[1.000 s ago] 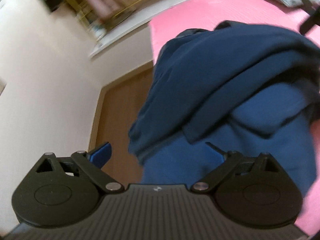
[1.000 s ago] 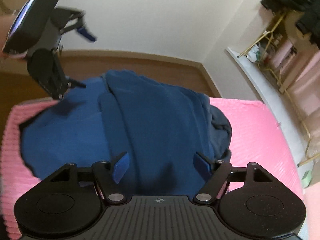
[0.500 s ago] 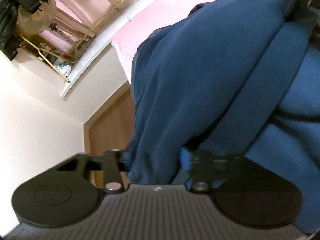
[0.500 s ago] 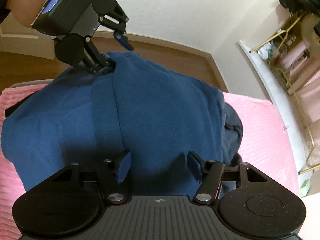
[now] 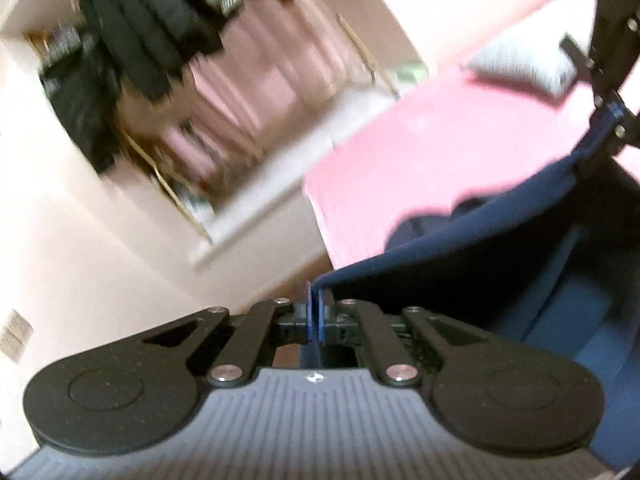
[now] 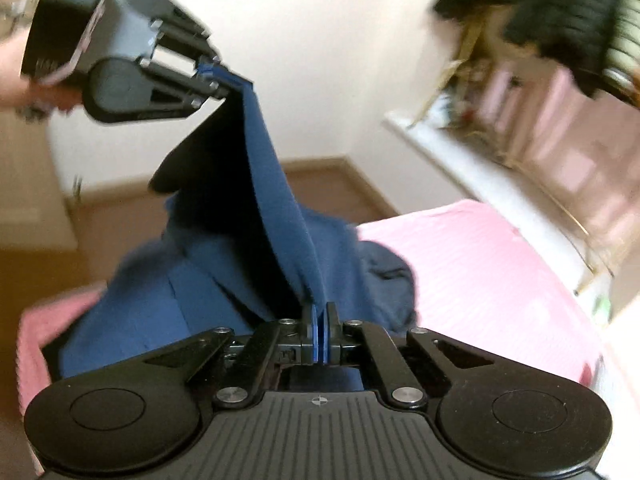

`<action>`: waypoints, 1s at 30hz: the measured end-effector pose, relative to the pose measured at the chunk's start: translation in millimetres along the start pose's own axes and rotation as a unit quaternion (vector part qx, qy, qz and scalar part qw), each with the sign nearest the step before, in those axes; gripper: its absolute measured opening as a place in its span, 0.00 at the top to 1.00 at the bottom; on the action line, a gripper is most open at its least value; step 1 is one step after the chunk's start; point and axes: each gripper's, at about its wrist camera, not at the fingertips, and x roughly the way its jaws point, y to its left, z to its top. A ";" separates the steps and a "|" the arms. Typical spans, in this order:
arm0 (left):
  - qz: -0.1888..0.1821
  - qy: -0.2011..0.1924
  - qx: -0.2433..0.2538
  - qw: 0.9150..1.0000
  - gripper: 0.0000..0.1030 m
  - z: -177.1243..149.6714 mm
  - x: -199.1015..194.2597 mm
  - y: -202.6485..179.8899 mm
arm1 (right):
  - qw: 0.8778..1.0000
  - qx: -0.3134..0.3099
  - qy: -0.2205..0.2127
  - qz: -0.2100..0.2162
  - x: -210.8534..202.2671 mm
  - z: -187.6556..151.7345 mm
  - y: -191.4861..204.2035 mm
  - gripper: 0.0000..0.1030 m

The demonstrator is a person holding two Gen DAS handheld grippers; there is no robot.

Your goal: Fold clothes

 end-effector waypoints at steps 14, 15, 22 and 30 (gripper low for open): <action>-0.132 -0.172 0.109 0.970 0.98 281.2 -176.9 -259.7 | 0.972 0.211 -0.038 -0.101 -348.4 -233.2 -78.3 1.00; -0.156 -0.178 0.116 0.965 0.98 298.6 -184.0 -285.2 | 0.966 0.229 -0.032 -0.118 -374.4 -255.5 -83.9 1.00; -0.387 -0.151 0.165 0.895 0.88 398.2 -202.7 -482.0 | 0.868 0.398 0.116 -0.275 -488.1 -422.0 -98.1 1.00; -0.416 -0.056 0.122 0.900 0.64 389.8 -157.8 -518.7 | 0.787 0.490 0.159 -0.339 -507.6 -507.3 -88.7 0.20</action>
